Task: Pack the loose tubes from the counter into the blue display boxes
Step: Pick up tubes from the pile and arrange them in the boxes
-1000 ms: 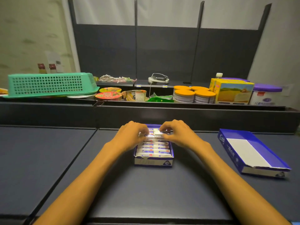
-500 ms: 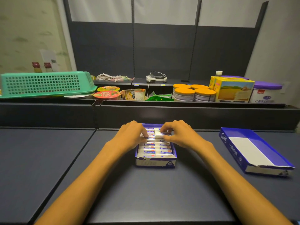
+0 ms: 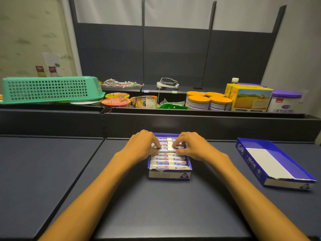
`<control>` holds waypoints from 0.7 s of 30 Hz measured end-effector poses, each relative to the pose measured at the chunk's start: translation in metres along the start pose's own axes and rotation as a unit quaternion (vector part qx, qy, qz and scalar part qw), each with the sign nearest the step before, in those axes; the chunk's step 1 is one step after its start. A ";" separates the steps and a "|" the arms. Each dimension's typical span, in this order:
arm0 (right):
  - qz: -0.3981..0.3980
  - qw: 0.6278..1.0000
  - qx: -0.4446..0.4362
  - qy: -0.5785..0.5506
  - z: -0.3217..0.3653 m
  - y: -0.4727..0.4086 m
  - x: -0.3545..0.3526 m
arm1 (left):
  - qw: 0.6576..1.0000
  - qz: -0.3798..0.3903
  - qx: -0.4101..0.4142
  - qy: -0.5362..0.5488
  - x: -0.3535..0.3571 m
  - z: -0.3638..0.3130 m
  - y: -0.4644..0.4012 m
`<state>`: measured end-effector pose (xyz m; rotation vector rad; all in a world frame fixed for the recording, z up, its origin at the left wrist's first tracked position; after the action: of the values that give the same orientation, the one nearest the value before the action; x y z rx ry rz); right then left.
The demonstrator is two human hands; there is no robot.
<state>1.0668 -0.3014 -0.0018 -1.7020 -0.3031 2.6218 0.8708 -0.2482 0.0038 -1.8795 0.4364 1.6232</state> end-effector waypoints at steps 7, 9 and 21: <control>0.002 1.000 0.001 -0.022 -0.002 0.001 0.001 | 1.000 0.005 -0.012 0.020 0.002 0.001 -0.001; 0.005 1.000 0.000 -0.024 -0.002 0.000 0.001 | 1.000 0.006 -0.012 0.023 0.003 0.001 -0.002; -0.005 0.998 0.005 -0.068 -0.004 0.001 0.001 | 1.000 0.005 -0.001 0.019 0.005 0.002 -0.003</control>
<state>1.0703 -0.3015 -0.0043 -1.5180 -0.2960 2.7328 0.8722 -0.2441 -0.0004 -1.9150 0.4620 1.5962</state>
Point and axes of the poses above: each hand's wrist, its own y-axis away from the middle knuckle, its own x-axis out of the palm, z = x × y, the point moved 1 cm from there along -y, towards the middle knuckle, and after that the axes turned 7 degrees about -y, right-handed, at the moved point
